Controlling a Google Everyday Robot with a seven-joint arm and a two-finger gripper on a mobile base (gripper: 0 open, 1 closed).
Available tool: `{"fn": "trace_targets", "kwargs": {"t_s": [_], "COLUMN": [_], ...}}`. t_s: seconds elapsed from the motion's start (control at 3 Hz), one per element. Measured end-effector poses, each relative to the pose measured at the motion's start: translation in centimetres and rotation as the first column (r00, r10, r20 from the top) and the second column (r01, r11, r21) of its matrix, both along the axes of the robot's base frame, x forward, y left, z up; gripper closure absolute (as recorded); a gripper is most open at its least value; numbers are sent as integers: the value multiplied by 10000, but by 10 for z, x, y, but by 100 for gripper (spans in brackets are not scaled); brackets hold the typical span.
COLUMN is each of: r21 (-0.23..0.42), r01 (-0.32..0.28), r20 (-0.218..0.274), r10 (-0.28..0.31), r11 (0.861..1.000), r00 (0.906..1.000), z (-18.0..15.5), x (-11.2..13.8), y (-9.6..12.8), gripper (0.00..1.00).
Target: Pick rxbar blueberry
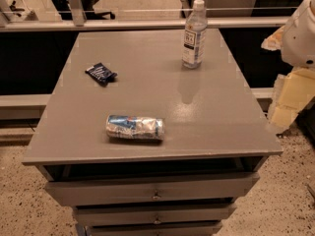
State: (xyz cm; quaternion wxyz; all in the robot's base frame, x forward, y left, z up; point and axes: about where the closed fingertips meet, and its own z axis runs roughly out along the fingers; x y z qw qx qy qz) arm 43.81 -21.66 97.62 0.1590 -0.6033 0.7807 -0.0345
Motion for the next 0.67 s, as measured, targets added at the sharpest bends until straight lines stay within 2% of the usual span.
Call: {"fn": "trace_targets", "kwargs": {"t_s": [0.33, 0.67], "r21": [0, 853], "r01": [0, -153], "r20": [2, 48], "r10": [0, 150], "r11": [10000, 9962], "r00": [10000, 9999], "z": [0, -8], "x": [0, 16], "y": [0, 33], "gripper": [0, 0]}}
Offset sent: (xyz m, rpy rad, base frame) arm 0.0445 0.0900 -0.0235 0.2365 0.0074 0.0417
